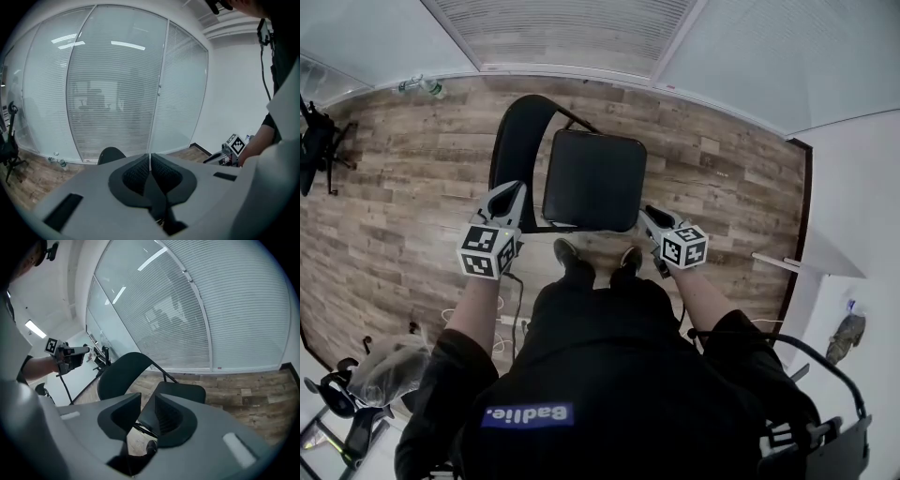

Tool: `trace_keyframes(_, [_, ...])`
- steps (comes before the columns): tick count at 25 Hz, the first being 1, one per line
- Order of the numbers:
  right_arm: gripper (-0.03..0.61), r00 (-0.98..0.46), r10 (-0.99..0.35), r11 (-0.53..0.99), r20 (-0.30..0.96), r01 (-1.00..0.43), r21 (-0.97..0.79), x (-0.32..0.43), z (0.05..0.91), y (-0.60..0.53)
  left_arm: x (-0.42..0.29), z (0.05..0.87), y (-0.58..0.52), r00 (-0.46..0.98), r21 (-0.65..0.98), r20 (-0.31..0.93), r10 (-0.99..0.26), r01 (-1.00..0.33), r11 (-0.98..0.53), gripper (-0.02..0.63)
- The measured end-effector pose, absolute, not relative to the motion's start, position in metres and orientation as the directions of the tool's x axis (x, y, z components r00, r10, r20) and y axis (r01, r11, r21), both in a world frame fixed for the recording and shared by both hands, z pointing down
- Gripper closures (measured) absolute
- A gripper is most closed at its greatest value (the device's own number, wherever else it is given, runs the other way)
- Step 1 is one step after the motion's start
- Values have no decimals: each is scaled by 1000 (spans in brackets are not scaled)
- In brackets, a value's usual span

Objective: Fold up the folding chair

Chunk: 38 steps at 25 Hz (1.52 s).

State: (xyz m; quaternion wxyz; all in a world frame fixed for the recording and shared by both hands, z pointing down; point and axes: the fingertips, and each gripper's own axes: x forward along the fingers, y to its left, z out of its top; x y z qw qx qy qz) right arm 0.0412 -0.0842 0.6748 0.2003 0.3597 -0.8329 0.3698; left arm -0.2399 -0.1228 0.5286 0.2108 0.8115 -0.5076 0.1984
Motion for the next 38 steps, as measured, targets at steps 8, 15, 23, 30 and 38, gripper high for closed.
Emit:
trace_keyframes(8, [477, -615, -422, 378, 667, -787, -487, 48, 737, -90, -273, 572, -149, 352, 110, 626, -696, -923, -369, 606])
trace_keyframes(15, [421, -610, -357, 293, 708, -792, -535, 70, 816, -111, -310, 619, -174, 217, 33, 745, -630, -956, -290, 524])
trace_keyframes(23, [312, -586, -280, 159, 760, -809, -565, 123, 912, -125, -336, 672, -201, 151, 42, 824, -545, -977, -207, 394])
trace_keyframes(30, [211, -637, -210, 95, 742, -768, -633, 137, 977, -129, -346, 712, -210, 165, 74, 881, -443, -973, -217, 374])
trace_keyframes(38, [181, -676, -179, 86, 715, -734, -673, 130, 1034, -143, -334, 734, -222, 169, 71, 894, -415, -968, -242, 374])
